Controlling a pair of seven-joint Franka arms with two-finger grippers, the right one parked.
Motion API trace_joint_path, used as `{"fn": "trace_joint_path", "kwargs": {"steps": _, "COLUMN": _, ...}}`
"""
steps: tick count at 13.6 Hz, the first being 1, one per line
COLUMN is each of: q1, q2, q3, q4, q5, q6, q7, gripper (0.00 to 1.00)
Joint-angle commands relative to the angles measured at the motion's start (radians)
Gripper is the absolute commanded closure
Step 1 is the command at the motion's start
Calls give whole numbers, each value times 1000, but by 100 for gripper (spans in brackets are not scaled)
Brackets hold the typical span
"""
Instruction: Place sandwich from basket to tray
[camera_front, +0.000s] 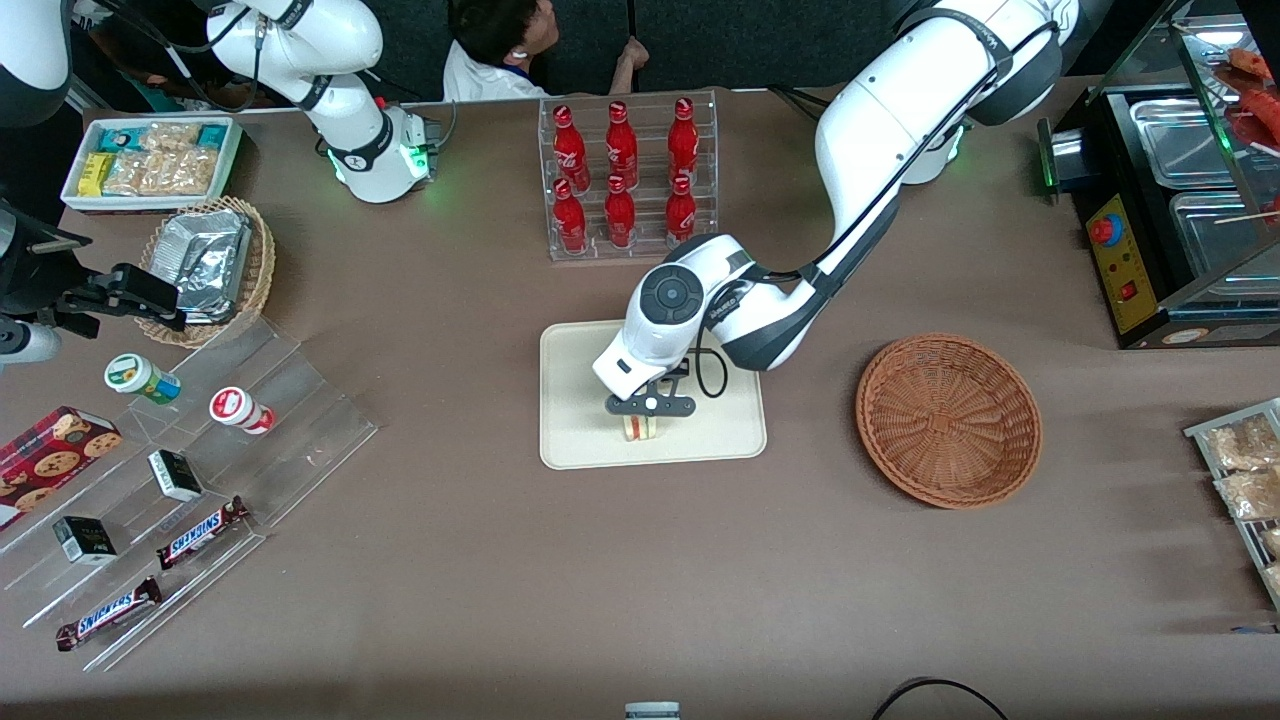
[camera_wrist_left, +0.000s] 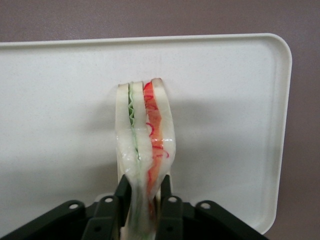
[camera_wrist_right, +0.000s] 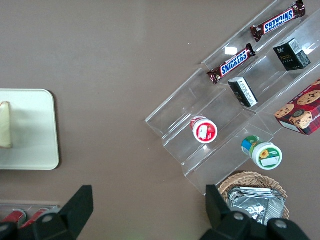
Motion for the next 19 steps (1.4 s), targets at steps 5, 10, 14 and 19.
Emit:
{"fn": "trace_joint_path", "kwargs": {"steps": 5, "q1": 1, "q2": -60, "q3": 6, "q4": 46, "q5": 17, "q6": -165, "q7": -27, "gripper": 1}}
{"fn": "trace_joint_path", "kwargs": {"steps": 10, "q1": 107, "q2": -257, "q3": 3, "q4": 86, "q5": -58, "q6": -378, "q7": -27, "gripper": 1}}
{"fn": "trace_joint_path", "kwargs": {"steps": 14, "q1": 262, "q2": -415, "q3": 1, "q4": 86, "q5": -144, "q6": -543, "q7": -12, "gripper": 1}}
{"fn": "trace_joint_path", "kwargs": {"steps": 19, "q1": 400, "q2": -547, "q3": 4, "q4": 86, "q5": -152, "q6": -719, "q7": 122, "gripper": 1}}
